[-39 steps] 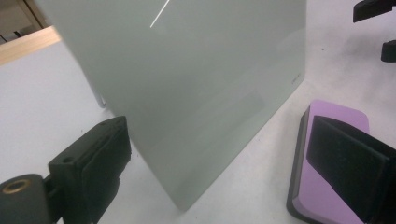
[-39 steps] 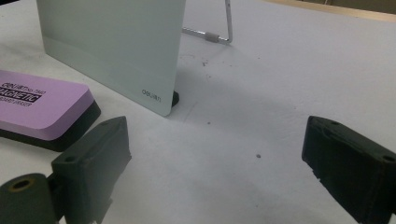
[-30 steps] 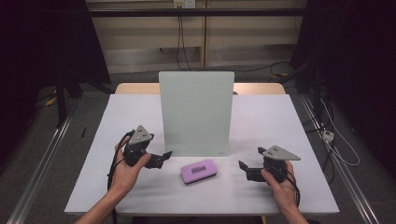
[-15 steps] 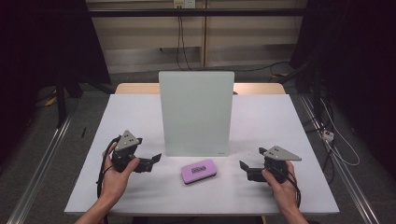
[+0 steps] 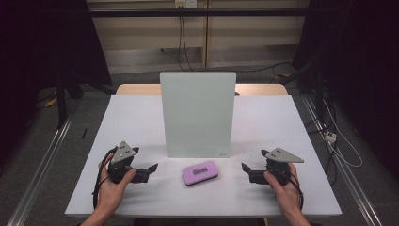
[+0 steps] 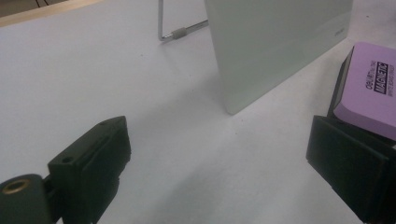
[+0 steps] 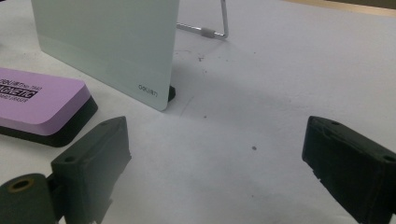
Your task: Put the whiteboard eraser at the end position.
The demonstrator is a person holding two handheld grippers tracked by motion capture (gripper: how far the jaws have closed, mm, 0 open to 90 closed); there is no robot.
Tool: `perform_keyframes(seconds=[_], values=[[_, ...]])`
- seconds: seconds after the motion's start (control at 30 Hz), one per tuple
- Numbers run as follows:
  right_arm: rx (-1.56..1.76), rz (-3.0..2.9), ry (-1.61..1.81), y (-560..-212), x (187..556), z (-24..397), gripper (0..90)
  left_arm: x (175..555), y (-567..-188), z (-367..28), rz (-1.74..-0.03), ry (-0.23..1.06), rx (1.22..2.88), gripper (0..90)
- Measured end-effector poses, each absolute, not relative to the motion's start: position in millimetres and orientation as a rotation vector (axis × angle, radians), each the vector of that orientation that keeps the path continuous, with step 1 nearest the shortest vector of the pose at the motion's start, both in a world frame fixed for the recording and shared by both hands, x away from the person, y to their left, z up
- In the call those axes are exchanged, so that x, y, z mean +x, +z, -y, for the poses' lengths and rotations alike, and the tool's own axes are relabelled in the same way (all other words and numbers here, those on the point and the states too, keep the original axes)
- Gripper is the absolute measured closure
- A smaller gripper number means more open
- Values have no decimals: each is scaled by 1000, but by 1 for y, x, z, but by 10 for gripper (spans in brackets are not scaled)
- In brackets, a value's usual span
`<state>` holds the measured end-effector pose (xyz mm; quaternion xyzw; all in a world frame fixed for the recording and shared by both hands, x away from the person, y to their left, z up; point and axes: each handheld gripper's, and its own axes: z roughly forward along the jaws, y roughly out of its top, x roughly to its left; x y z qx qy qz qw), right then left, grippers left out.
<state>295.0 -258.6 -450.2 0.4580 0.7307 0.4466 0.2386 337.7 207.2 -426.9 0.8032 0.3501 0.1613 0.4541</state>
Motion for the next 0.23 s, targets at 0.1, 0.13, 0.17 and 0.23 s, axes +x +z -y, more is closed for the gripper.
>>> perform_keyframes(seconds=[0.1,0.13,0.17,0.23], values=[[1261,-1999,1223,-450,295,260,75,338,-427,-212,-877,401,1968,69],[1263,-1999,1222,-450,295,261,75,338,-427,-213,-876,421,1972,69],[1265,-1999,1223,-450,295,261,75,338,-429,-213,-880,427,1974,68],[1263,-2001,1223,-450,295,260,75,339,-431,-213,-887,426,1980,66]])
